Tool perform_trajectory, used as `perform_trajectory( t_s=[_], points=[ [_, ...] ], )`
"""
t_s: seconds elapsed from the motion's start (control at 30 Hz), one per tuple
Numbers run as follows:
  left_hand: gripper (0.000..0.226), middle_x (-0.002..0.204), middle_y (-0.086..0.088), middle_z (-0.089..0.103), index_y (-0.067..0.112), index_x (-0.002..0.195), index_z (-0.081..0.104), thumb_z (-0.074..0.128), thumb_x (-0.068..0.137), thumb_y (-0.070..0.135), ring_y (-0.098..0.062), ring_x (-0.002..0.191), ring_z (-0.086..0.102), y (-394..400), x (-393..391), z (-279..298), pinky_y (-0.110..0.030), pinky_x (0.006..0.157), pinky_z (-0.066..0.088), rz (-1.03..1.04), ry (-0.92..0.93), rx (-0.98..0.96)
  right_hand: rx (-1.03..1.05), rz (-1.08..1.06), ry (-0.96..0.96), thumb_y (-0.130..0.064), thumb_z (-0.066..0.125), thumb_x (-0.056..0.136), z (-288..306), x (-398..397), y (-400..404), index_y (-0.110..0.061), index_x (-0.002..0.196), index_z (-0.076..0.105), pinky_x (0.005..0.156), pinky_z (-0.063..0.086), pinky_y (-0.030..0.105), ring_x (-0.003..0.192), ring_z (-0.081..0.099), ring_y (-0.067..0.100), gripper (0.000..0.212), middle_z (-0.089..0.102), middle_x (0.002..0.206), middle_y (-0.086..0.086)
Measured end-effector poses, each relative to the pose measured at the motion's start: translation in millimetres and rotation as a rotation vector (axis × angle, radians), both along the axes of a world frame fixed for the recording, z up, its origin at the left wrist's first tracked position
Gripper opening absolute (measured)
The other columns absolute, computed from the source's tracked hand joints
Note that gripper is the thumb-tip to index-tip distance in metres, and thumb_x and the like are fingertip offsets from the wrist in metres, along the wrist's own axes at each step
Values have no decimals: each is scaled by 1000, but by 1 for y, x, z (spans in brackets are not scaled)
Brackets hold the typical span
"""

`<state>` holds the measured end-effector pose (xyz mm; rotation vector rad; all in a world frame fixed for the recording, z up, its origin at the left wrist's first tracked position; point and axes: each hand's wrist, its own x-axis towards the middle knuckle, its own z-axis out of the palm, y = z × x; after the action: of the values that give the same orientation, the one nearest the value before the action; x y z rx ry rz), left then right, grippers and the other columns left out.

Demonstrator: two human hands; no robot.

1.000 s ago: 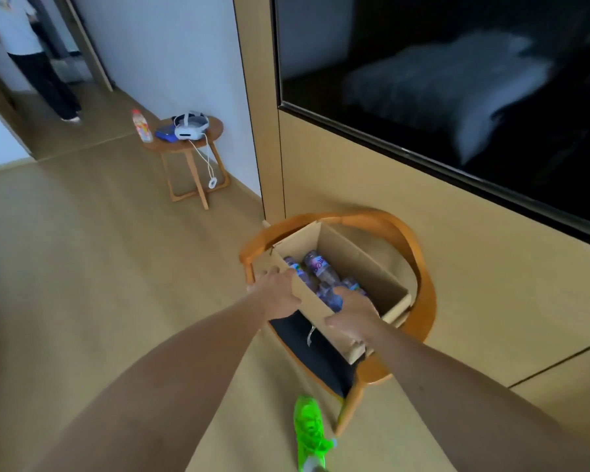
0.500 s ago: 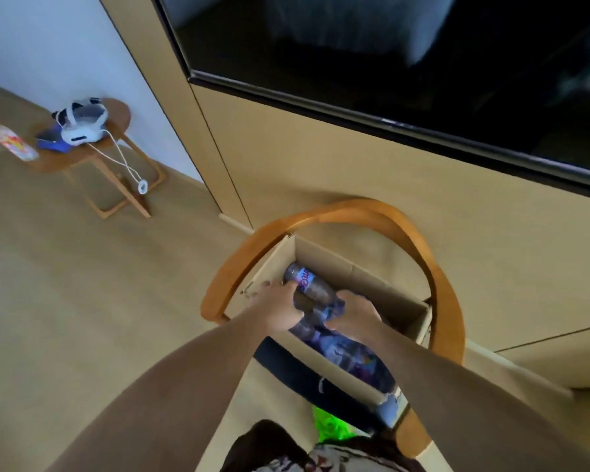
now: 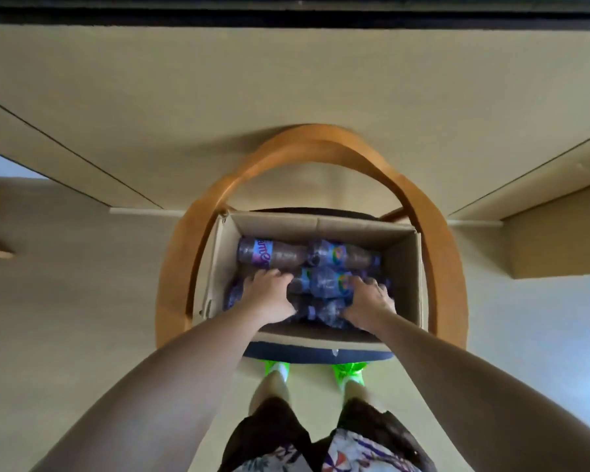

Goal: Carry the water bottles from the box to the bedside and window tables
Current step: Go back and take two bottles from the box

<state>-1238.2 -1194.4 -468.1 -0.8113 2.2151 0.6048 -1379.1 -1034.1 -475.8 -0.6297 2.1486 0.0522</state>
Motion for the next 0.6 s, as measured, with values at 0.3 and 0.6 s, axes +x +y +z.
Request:
perform_trajectory(
  t_s=[0.3,0.6],
  points=[
    [75,144,-5,50,37,149,41,61,76,38,-35,135,43,-29,16,-71,-58,116,29,-189,-234,101,66,71,54,-21,70,77,-56,-15,-28,-26,149,34,110,31,54,139,33,34,80,39,151,9],
    [66,134,-7,50,19,135,50,74,75,27,-32,126,50,-26,8,-87,-47,97,50,-307,-181,108,172,283,133,-29,72,76,-88,-14,-50,-32,154,22,111,18,70,149,12,39,93,15,165,13]
  ],
)
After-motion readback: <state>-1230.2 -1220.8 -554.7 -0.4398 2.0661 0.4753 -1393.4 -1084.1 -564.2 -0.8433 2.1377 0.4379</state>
